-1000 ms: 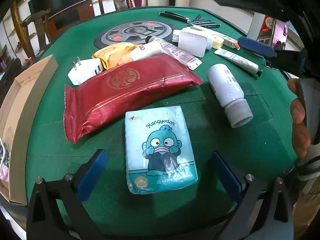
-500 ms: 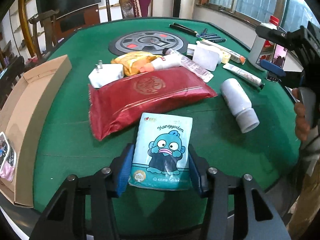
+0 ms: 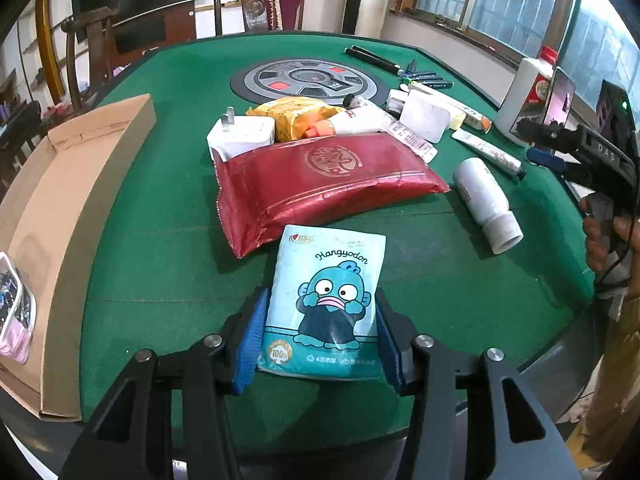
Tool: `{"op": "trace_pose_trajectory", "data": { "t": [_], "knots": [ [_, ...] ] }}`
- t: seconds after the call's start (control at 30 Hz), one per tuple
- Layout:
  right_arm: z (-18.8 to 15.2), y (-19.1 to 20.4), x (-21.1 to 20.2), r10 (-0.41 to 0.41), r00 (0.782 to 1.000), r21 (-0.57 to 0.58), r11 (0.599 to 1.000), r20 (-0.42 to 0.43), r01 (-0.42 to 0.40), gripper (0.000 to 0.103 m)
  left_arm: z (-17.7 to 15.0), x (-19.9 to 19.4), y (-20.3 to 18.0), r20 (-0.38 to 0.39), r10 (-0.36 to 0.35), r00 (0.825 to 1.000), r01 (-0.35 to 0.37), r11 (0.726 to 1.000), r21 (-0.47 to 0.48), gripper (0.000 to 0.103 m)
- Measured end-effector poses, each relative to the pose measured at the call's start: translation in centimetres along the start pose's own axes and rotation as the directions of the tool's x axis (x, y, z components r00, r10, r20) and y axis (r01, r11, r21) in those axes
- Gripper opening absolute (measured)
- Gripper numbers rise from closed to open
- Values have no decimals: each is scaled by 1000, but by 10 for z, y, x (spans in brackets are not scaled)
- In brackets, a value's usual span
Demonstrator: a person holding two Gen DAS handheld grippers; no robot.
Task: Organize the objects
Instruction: 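Grasp the grey hand cream tube with the right tool while the left holds the tissue pack, then carry the tissue pack with the left tool and the cream tube with the right toward the tray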
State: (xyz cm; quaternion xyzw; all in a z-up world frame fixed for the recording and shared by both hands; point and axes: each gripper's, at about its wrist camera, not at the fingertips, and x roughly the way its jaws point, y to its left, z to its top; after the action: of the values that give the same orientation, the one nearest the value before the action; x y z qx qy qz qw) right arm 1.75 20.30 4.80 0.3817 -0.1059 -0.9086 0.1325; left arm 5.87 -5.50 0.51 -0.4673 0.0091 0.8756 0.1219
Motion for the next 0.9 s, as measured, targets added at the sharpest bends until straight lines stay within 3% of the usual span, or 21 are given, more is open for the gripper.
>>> {"op": "trace_pose_trajectory", "data": {
  "t": [0.1, 0.3, 0.37, 0.47, 0.5, 0.53, 0.7, 0.9],
  "knots": [
    [4, 0, 12, -107, 993, -80, 991, -46, 103, 74, 0, 0, -2, -4, 15, 1000, -15, 1000, 14, 50],
    [6, -8, 42, -167, 972, -168, 976, -168, 138, 61, -1, 1, -6, -6, 36, 999, -35, 999, 27, 50],
    [6, -4, 46, -185, 969, -204, 967, -166, 150, 59, 0, 1, -6, -7, 39, 999, -39, 999, 25, 50],
    [5, 6, 52, -217, 964, -262, 950, -154, 172, 42, 1, 2, -8, -14, 48, 999, -48, 998, 27, 50],
    [4, 8, 52, -217, 964, -276, 946, -151, 169, 33, 1, 2, -8, -15, 52, 999, -52, 998, 29, 50],
    [2, 11, 51, -206, 967, -284, 946, -151, 157, 32, 1, 3, -9, -16, 58, 998, -57, 998, 31, 50],
    [-2, 10, 45, -197, 971, -275, 949, -133, 155, 31, 2, 2, -7, -5, 61, 998, -61, 998, -6, 49],
    [8, 7, 14, -57, 998, -168, 984, -23, 52, 31, 1, -1, -4, 7, 28, 1000, -28, 998, -54, 48]
  ]
}}
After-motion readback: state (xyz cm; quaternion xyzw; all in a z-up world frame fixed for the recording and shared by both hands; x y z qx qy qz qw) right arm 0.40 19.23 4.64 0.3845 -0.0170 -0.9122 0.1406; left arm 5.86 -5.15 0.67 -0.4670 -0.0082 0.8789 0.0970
